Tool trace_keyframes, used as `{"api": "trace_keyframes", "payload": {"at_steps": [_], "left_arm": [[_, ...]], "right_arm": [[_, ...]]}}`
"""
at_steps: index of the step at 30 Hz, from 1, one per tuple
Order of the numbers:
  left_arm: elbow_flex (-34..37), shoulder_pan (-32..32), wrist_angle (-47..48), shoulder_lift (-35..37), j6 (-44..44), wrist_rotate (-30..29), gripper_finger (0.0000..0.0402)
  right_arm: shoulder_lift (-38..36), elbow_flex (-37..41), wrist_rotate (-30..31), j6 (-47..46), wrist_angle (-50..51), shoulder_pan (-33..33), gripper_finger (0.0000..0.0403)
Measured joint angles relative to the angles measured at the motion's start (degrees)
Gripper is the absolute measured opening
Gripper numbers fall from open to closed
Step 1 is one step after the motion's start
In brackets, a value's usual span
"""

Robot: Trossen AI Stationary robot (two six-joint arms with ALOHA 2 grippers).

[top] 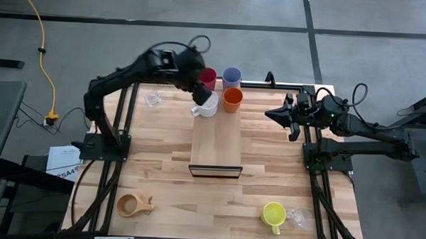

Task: Stack small to large cups/mugs on shelf
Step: Put the top transparent mug on the shelf

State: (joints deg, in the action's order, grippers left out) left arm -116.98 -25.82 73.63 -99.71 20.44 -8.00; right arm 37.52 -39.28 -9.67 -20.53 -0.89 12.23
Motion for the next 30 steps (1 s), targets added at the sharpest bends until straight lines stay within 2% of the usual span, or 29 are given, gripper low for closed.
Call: {"api": "trace_keyframes", "payload": {"at_steps": [6, 10, 13, 17, 23, 27, 30], "left_arm": [[3.27, 3.73, -4.95, 11.13, 0.71, -0.45, 0.0195], [11.58, 7.41, -14.61, 22.34, 1.74, -0.91, 0.0185], [21.64, 10.21, -24.43, 31.44, 2.28, -1.41, 0.0182], [38.44, 13.29, -39.21, 43.57, 2.74, -1.69, 0.0185], [62.96, 15.96, -59.03, 57.96, 3.83, -1.17, 0.0191], [74.78, 17.03, -70.65, 64.14, 3.21, 0.76, 0.0188], [79.89, 16.82, -74.68, 66.81, 1.94, 1.25, 0.0186]], "right_arm": [[0.02, -0.01, 0.02, 0.00, 0.00, 0.00, 0.0000], [0.00, 0.00, 0.02, 0.00, 0.00, 0.00, 0.0000], [0.00, 0.00, 0.02, 0.00, 0.00, 0.00, 0.0000], [0.02, 0.01, 0.02, 0.00, -0.07, 0.00, 0.0000], [0.01, -0.01, 0.02, -0.26, -0.20, 0.00, 0.0000], [0.00, -0.01, 0.04, -0.15, -0.20, -0.02, 0.0000], [0.00, 0.00, 0.18, -0.05, -0.22, 0.00, 0.0000]]}}
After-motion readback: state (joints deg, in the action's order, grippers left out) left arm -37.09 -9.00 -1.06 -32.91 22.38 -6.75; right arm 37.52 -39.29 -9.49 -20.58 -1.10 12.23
